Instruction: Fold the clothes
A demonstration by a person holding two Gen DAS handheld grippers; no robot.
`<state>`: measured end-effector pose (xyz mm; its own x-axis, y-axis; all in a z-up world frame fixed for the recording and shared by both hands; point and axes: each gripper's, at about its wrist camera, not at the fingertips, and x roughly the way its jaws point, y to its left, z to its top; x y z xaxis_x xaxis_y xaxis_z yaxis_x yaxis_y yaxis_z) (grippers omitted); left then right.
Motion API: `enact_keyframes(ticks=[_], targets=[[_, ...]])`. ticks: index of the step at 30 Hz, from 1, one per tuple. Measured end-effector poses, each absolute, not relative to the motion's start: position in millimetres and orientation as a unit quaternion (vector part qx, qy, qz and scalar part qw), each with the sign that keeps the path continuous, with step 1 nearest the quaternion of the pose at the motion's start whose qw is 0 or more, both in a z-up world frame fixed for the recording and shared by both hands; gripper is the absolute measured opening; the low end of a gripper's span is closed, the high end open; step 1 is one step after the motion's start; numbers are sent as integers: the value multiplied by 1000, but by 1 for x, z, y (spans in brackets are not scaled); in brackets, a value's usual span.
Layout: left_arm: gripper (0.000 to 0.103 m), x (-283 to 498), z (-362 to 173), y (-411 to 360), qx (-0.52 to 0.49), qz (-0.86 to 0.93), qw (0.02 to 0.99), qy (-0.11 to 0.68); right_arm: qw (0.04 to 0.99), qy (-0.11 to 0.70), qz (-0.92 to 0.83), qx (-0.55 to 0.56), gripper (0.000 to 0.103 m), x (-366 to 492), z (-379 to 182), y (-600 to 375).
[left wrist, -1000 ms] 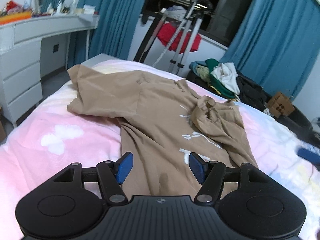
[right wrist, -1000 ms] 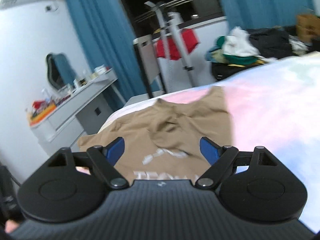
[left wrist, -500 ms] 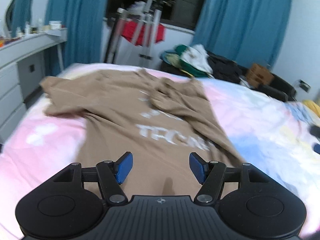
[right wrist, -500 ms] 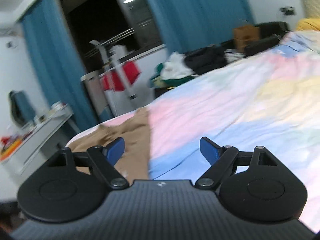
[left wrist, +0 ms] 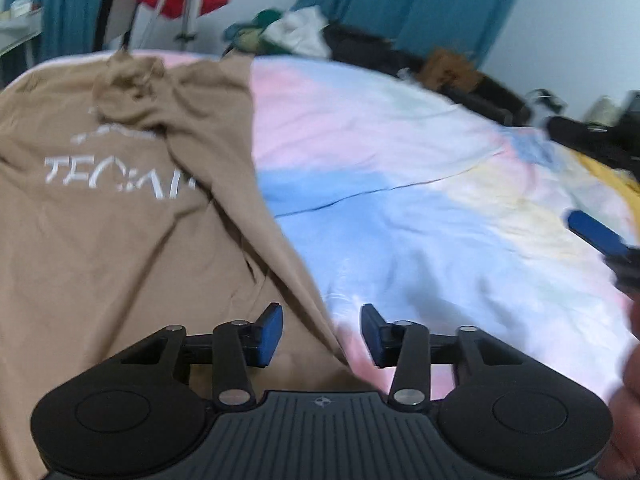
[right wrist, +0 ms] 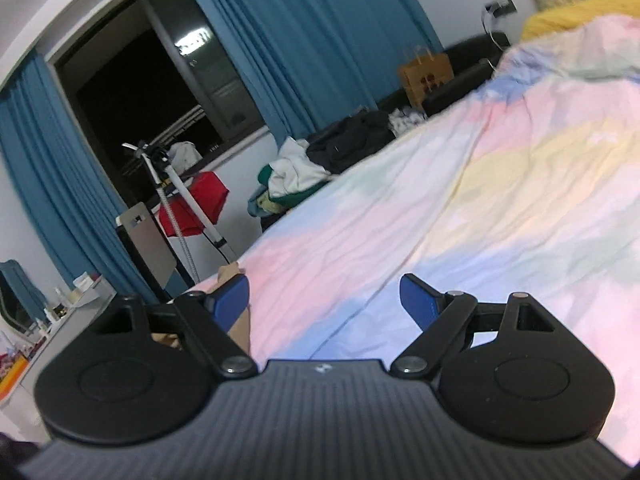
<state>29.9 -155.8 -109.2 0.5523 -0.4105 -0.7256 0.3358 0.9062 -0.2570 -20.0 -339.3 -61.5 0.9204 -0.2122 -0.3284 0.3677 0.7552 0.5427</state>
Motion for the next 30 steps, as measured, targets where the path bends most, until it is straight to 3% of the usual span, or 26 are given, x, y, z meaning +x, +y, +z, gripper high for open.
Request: enact_keyframes(ticks=[2,5,15,20,24,26,30], targets=[[5,36,-115,-155,-45,-202,880,427,925,131,-157,321,84,-19,-65,-342],[1,42,-115,-142,-55,-199,880,428,923,137,-155,324,84,-18,-68,-341],[1,63,-61,-36,-124,-225,858,444,922,153,-138,328,84,-17,-69,-335],[2,94,-89,18,-146,-163,840,497,922,179,-117,324,84,-5,-74,-324],[5,95,-105,33,-165,-162,838,494,921,215,-89,313,84,6,-79,-311],[17,91,-98,34,-160,-169,842,486,919,230,-78,311,84,10,-81,-306],[29,66,-73,28,-121,-169,872,443,920,250,-77,292,84,15,-81,-295]])
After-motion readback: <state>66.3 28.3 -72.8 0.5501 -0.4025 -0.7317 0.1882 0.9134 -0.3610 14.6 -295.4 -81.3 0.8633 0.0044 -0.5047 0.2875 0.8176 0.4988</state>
